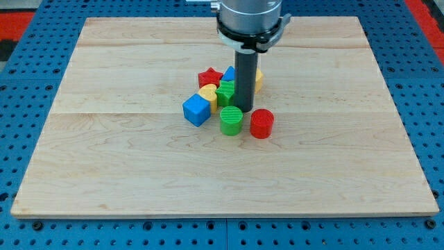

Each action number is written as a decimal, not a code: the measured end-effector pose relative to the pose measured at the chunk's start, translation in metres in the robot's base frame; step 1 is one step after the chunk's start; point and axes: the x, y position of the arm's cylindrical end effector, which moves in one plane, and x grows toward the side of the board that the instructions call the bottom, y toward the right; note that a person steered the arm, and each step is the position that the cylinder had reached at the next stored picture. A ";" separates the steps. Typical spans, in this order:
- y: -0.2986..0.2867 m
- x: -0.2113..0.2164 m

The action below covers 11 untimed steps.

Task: Move red circle towards yellow hexagon

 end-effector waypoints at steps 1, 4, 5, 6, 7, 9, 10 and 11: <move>0.026 -0.016; 0.054 0.005; 0.090 0.011; 0.092 0.035; 0.080 0.064; 0.014 0.098; 0.014 0.073; 0.038 0.054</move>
